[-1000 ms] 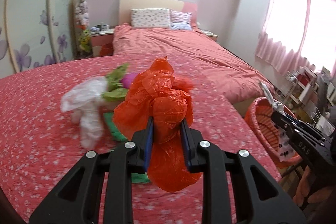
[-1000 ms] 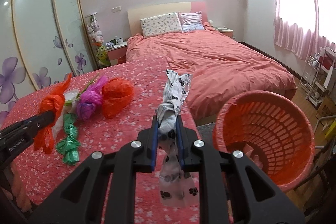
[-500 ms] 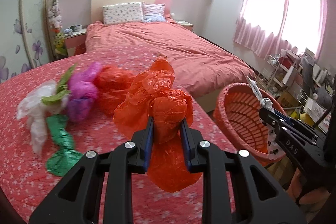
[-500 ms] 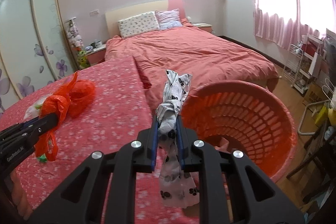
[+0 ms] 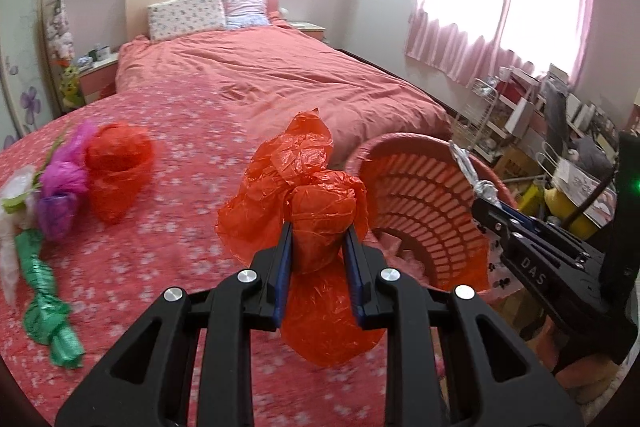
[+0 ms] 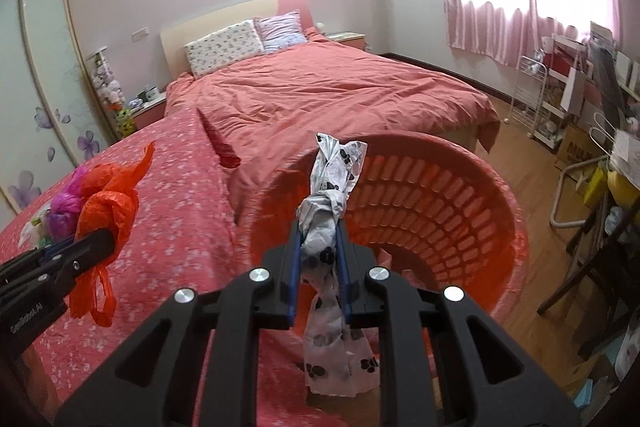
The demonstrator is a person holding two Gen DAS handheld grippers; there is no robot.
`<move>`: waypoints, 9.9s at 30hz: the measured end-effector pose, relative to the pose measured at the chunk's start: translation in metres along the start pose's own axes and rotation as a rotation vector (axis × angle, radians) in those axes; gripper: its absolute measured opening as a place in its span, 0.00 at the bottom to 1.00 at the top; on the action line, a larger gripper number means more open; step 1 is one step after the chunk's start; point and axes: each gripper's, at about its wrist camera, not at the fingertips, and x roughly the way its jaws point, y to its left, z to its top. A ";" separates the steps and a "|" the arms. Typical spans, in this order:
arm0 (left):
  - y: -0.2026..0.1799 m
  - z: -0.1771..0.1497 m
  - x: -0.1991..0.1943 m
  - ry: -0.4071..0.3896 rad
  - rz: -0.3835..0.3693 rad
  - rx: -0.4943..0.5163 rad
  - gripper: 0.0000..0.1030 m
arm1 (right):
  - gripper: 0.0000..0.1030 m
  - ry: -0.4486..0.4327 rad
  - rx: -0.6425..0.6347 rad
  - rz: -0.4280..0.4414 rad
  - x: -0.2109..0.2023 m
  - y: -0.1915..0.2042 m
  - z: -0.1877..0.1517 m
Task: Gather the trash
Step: 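Carry the patterned bag and orange bag toward the orange basket, then open both tools to drop the patterned bag and orange bag into the basket, then move both open tools back to the trash pile on the bed, then grasp a clear plastic bag with the left tool while the right tool grasps a green bag, then carry the clear bag and green bag over the orange basket, then open both tools to drop the clear and green bags into the basket, then move both open tools back to the trash pile, then grasp clear bubble wrap with the left tool while the right tool grasps an orange bag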
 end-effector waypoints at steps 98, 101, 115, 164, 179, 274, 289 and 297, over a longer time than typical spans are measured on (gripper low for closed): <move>0.298 -0.049 -0.062 0.049 0.481 -0.438 0.11 | 0.51 0.070 -0.358 0.254 0.015 0.242 -0.031; 0.301 -0.059 -0.082 0.034 0.505 -0.415 0.11 | 0.51 0.078 -0.383 0.290 0.013 0.261 -0.034; 0.338 -0.109 -0.166 -0.009 0.608 -0.496 0.11 | 0.50 0.149 -0.476 0.429 0.013 0.360 -0.064; 0.157 -0.033 -0.105 -0.063 0.278 -0.196 0.11 | 0.28 0.012 -0.240 0.248 -0.033 0.174 -0.016; 0.105 -0.020 -0.067 -0.046 0.137 -0.143 0.11 | 0.28 -0.018 -0.156 0.131 -0.023 0.108 -0.006; 0.266 -0.013 -0.083 -0.094 0.479 -0.329 0.39 | 0.56 -0.036 -0.244 0.152 0.030 0.189 0.015; 0.324 -0.003 -0.031 0.058 0.432 -0.400 0.38 | 0.56 -0.006 -0.358 0.188 0.049 0.257 0.001; 0.319 -0.012 -0.032 0.064 0.440 -0.350 0.08 | 0.56 0.017 -0.365 0.197 0.058 0.267 -0.002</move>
